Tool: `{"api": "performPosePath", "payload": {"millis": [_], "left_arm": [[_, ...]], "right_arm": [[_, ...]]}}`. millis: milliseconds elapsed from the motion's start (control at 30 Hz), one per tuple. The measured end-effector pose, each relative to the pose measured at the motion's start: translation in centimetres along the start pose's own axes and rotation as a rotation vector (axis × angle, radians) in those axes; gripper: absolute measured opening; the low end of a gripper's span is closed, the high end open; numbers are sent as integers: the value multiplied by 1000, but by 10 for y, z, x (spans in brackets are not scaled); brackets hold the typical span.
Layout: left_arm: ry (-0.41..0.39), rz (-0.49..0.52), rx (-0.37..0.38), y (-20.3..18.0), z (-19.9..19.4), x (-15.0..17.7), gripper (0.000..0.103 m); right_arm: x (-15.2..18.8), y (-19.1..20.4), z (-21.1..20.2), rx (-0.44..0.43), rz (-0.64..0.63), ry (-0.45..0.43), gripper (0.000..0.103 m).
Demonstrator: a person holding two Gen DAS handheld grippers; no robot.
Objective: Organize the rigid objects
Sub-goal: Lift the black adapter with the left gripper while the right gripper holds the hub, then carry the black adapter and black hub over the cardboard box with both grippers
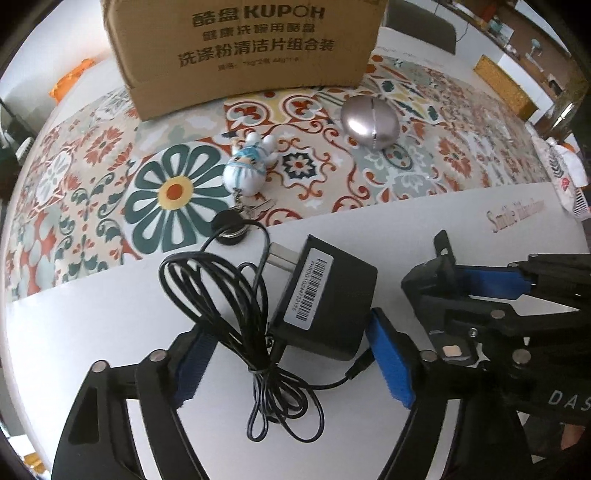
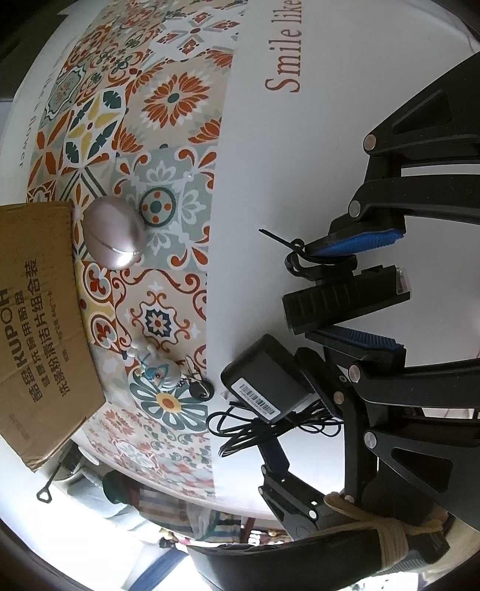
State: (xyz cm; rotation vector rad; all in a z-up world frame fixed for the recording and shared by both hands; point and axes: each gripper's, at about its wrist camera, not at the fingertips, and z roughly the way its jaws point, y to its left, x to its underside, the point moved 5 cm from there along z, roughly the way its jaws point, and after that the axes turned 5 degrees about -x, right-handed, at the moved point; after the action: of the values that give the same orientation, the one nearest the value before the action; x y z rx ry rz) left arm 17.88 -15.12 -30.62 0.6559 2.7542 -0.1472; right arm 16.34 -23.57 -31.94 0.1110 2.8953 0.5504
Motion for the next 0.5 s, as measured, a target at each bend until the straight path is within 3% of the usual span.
{"api": "performPosePath", "payload": {"millis": [233,500], "left_arm": [[-80,5,23,-4,-4,1,59],[-98,-13,19,-2,-21,6,58]], "right_arm": [[0,0,0,5,-6,1,38],[1,4,0,4,-13,-2,37]]}}
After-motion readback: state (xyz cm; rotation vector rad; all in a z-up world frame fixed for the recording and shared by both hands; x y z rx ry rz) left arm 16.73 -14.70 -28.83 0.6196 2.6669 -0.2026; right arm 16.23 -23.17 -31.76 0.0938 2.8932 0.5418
